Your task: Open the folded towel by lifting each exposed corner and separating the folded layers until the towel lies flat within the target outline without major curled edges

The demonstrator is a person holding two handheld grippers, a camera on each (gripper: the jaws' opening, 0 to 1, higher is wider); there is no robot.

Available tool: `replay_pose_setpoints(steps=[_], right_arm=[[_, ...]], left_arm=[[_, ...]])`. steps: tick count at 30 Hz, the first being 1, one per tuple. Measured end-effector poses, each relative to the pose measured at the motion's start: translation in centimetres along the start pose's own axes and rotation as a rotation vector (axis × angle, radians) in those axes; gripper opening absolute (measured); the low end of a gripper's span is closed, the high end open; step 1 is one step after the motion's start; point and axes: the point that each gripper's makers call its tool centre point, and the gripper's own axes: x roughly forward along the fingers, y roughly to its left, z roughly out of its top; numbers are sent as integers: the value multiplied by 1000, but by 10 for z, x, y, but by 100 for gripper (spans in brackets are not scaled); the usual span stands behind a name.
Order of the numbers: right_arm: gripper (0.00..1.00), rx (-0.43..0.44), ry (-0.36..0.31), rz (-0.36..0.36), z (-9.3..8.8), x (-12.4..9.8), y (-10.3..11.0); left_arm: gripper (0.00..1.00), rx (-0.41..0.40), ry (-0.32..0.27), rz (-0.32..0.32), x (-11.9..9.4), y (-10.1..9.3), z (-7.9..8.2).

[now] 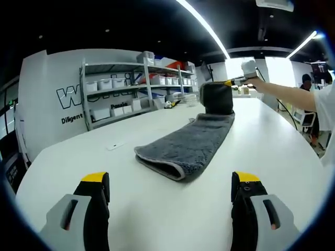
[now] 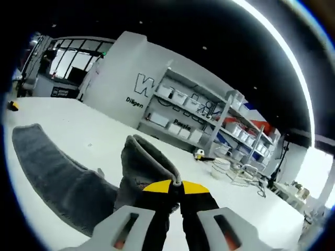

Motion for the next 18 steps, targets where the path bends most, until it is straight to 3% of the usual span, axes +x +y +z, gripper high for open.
replay_pose_setpoints(steps=[2,6,11,18], right_arm=[[2,67,-5,-24,-7,-2,-12],[2,65,41,-101,-34,-8,-38],[2,122,100,-184,-73,-16,-71],[2,68,249,-242,-128,-31,-93]], left_arm=[[95,0,2,0,0,0,0],[95,1,2,-3,1,-1,0],[95,1,9,-7,1,-3,-2],[95,1,19,-7,2,-4,-5]])
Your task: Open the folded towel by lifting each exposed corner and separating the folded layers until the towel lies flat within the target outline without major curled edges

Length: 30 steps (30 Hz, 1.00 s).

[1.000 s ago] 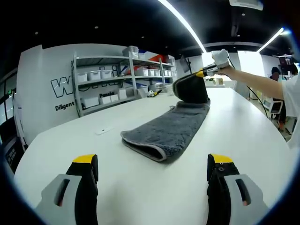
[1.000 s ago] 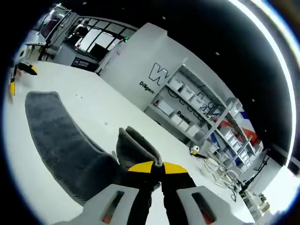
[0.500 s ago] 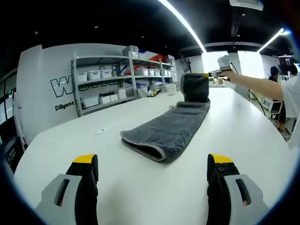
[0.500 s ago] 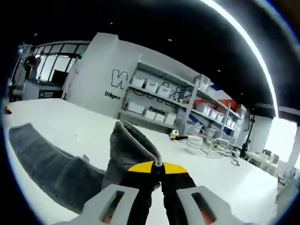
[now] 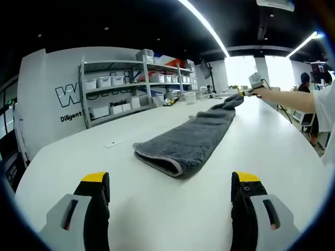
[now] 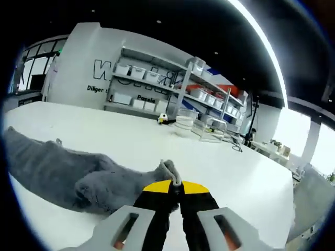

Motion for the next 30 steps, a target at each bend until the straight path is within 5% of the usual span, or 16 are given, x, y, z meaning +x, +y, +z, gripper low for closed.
replay_pose_setpoints(steps=[9,22,30], right_arm=[[2,-129,92,-31,-27,-1,-16],[2,-88,144,-93,-51,-6,-65],[3,-58,144,-44,-56,-4,-62]], left_arm=[[95,-7,7,0,1,5,-1],[95,-10,-1,-5,1,6,2],[95,-10,5,-6,0,2,-1]])
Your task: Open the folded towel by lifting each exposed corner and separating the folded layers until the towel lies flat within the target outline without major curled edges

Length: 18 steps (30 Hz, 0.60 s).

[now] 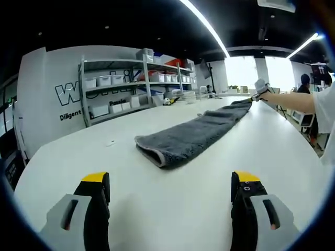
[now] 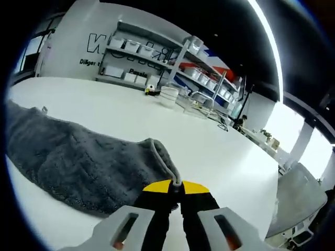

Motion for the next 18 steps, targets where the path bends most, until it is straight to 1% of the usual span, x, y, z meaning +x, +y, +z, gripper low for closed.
replay_pose_setpoints(steps=[5,7,9,12,15,17,18], right_arm=[[5,26,0,36,-2,0,1],[8,31,1,41,-3,-1,0],[12,46,-13,56,-2,-4,0],[21,89,-35,78,2,-5,-1],[30,114,-62,72,8,-9,-8],[38,142,-103,86,16,-12,-7],[41,152,-120,98,20,-14,-6]], left_arm=[[95,-2,4,3,0,0,-1],[95,-2,5,3,0,0,-2],[95,-2,6,2,0,-1,-2],[95,-1,7,1,-1,-3,-3],[95,-3,10,1,0,-3,-5],[95,-2,13,2,0,-3,-5],[95,-2,12,2,0,-4,-5]])
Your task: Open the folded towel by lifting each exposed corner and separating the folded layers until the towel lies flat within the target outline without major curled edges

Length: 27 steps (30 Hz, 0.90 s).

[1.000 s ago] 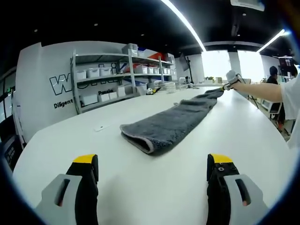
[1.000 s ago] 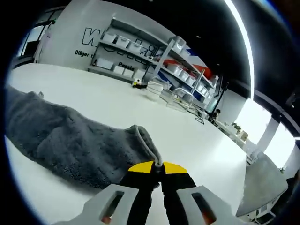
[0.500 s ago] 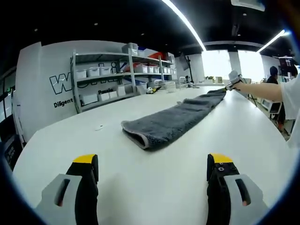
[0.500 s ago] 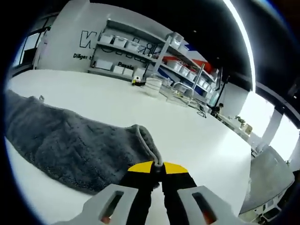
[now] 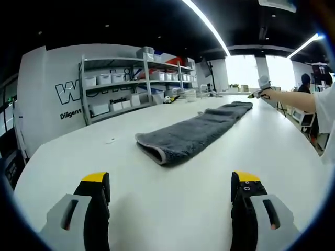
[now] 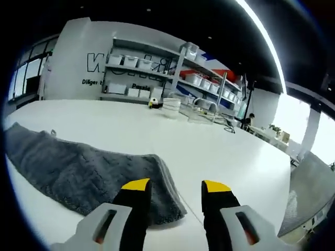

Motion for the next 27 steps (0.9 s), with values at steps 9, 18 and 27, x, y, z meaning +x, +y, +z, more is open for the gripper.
replay_pose_setpoints(steps=[9,18,27], right_arm=[[63,83,-143,134,34,-19,33],[96,1,-102,353,33,-56,88],[99,-111,-27,459,12,-90,115]], left_arm=[[95,-4,-3,-1,0,2,1],[95,-2,-3,-5,0,0,1],[95,1,-5,-8,-1,-3,2]])
